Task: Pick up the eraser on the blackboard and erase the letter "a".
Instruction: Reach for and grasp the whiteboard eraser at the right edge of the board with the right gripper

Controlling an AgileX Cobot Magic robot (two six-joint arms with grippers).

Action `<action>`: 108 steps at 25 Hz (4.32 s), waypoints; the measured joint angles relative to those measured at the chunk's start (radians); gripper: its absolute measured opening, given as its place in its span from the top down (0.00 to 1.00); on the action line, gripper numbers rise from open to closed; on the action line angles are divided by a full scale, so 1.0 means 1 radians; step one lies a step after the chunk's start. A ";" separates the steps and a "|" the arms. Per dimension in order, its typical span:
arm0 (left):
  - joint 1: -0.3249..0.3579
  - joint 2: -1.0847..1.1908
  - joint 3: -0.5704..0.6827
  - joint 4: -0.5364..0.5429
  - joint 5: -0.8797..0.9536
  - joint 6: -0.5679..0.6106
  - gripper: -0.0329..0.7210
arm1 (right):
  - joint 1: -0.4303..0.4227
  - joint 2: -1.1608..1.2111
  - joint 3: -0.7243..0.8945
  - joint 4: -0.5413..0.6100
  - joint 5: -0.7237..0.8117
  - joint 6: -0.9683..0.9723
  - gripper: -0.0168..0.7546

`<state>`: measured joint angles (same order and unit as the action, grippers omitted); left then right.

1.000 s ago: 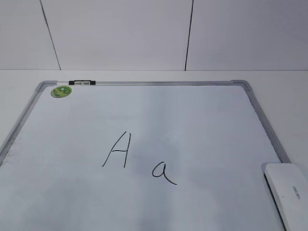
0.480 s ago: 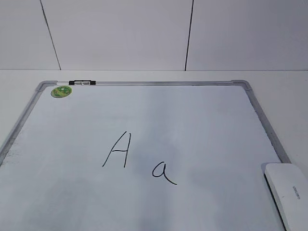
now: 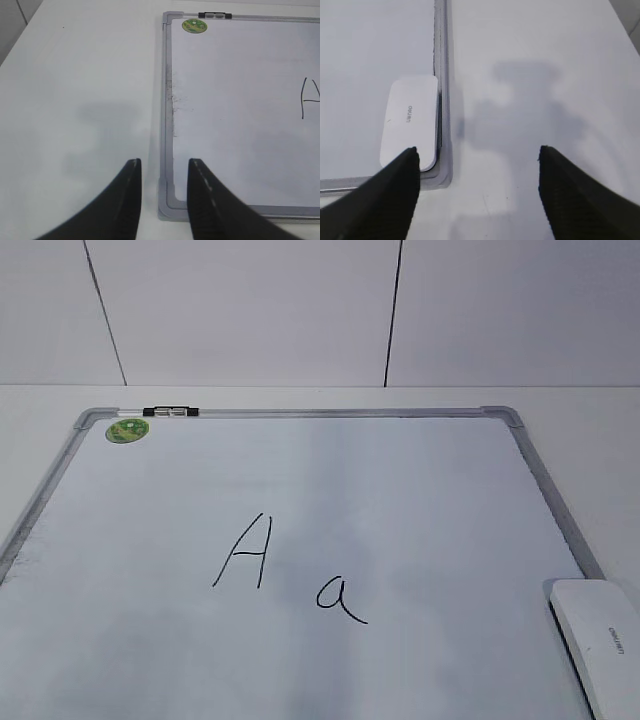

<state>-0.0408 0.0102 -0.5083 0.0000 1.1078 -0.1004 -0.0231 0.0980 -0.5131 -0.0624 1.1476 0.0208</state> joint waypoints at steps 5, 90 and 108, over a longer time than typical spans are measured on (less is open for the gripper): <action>0.000 0.000 0.000 0.000 0.000 0.000 0.64 | 0.000 0.102 -0.023 0.019 -0.012 0.002 0.21; -0.012 0.000 0.000 -0.036 0.000 0.000 0.59 | 0.218 1.328 -0.356 0.130 -0.087 0.134 0.15; -0.012 0.000 0.000 -0.051 0.000 0.000 0.57 | 0.218 1.370 -0.356 0.124 -0.096 0.155 0.15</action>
<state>-0.0529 0.0102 -0.5083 -0.0508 1.1078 -0.1004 0.1951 1.4677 -0.8692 0.0615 1.0517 0.1757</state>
